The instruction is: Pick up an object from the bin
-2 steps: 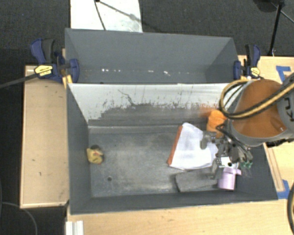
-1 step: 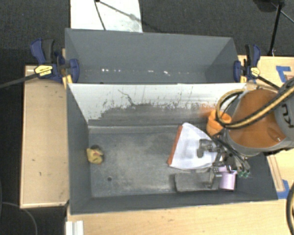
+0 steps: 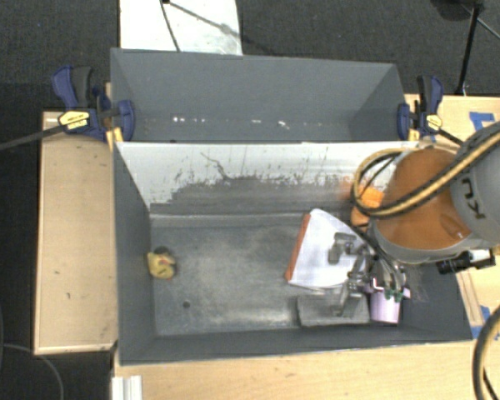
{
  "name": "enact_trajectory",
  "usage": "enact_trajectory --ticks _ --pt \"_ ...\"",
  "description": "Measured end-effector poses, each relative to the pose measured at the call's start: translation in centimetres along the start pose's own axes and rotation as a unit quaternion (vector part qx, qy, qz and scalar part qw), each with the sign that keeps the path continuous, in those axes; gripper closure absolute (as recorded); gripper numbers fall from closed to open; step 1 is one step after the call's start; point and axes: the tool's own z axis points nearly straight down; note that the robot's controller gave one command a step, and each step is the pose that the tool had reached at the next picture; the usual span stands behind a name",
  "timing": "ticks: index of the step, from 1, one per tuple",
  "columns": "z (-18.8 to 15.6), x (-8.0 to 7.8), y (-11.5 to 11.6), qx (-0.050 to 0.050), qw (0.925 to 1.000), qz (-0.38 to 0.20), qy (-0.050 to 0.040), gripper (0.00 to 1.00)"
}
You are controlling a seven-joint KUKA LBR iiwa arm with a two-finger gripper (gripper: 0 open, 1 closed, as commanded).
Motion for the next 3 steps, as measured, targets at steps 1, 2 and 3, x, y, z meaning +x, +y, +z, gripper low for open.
enact_trajectory --ticks 1,2,3 --pt "2.5 0.0 -7.9 -0.002 0.9944 -0.106 -0.0001 0.0" --pt "2.7 -0.8 -11.3 -0.023 0.9963 -0.083 0.0068 1.0" --pt "2.6 -0.7 -10.6 -0.018 0.9992 -0.036 0.0058 1.0"
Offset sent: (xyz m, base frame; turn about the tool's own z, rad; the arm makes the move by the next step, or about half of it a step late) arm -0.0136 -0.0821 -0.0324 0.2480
